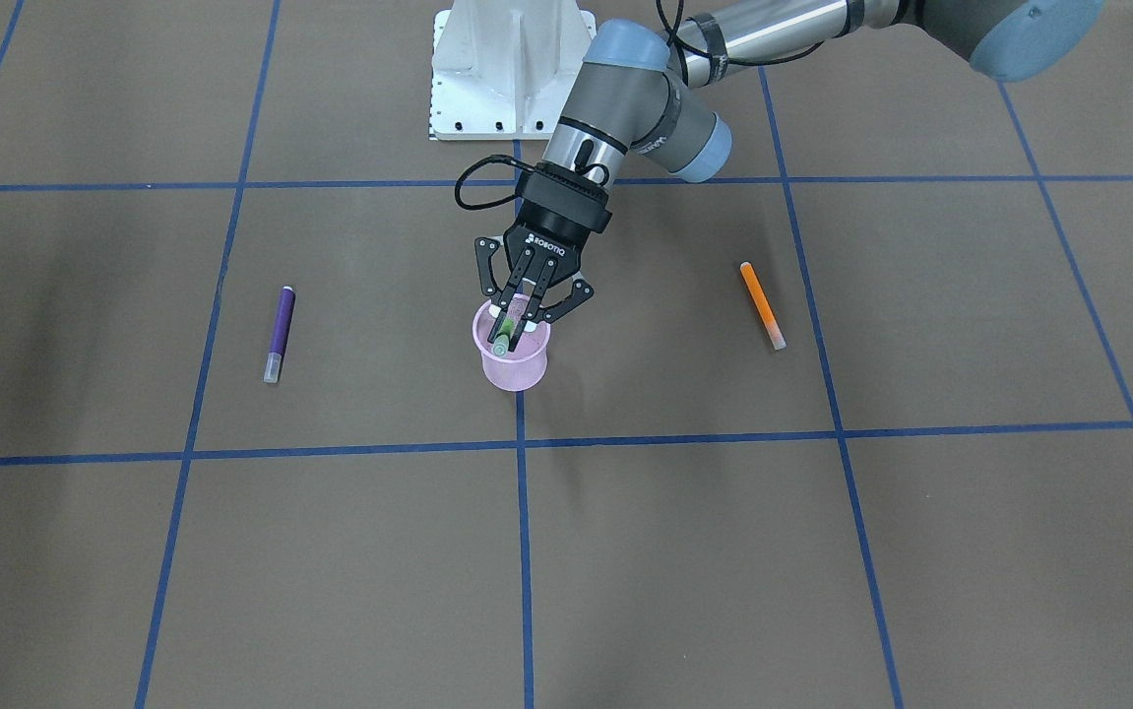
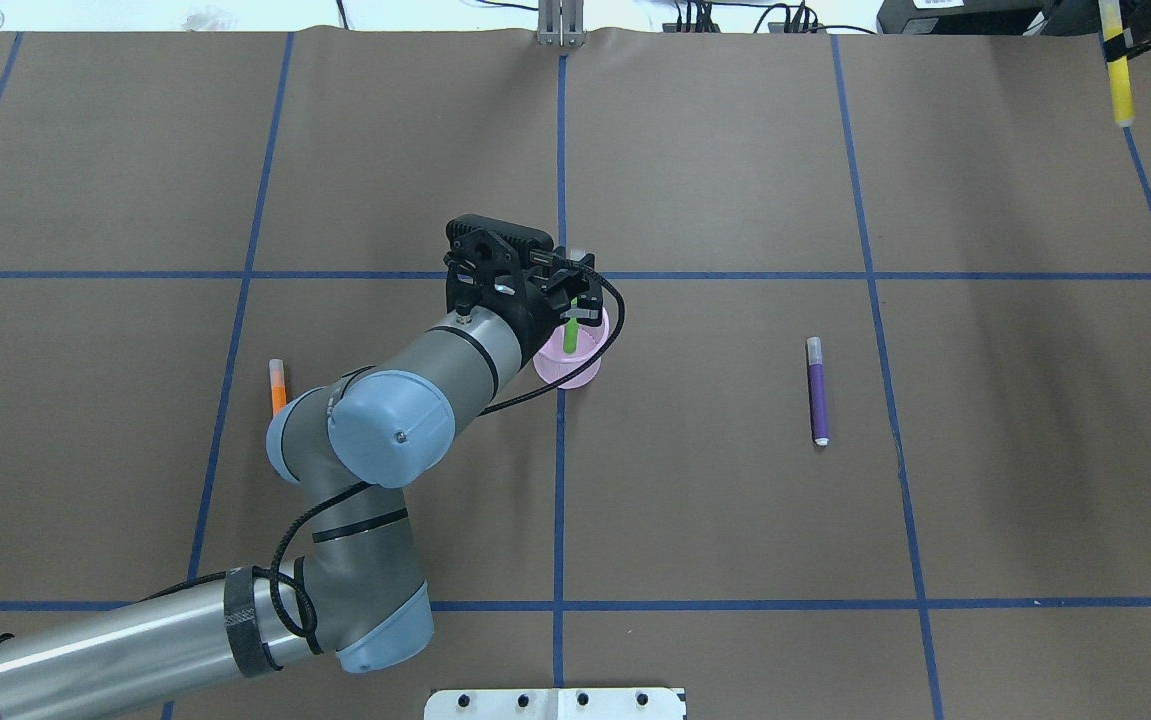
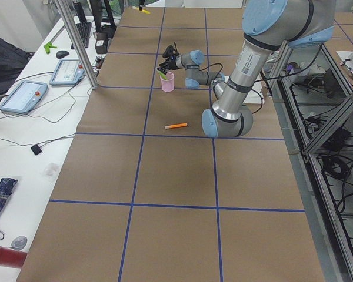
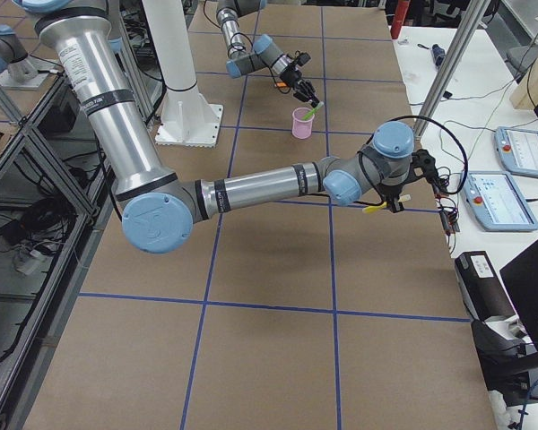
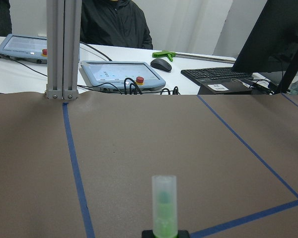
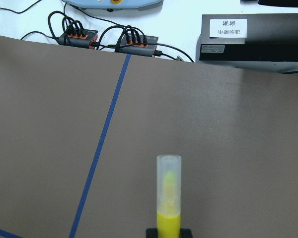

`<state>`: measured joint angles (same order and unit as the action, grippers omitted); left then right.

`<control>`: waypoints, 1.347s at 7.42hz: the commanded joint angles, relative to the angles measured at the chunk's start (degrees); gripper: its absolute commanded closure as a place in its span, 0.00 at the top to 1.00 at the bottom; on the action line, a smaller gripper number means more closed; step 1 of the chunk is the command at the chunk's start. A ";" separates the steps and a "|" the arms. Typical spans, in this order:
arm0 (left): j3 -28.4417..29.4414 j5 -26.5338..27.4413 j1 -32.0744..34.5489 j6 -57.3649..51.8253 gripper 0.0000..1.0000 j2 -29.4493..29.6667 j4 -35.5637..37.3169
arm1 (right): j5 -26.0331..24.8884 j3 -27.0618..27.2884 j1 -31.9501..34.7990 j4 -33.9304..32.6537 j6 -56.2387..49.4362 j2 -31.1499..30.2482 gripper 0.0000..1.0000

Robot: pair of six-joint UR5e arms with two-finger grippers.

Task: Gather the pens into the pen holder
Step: 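Release the green highlighter into the cup and withdraw the left gripper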

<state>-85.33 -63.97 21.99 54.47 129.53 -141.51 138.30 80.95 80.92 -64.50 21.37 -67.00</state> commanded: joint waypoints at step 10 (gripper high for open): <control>-17.85 -48.60 24.23 3.01 0.99 -0.60 59.09 | -29.00 16.94 -19.36 10.89 19.38 3.63 0.00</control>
<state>-102.70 -108.04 43.83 57.54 128.93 -91.28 115.74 95.18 65.79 -54.27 37.31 -63.38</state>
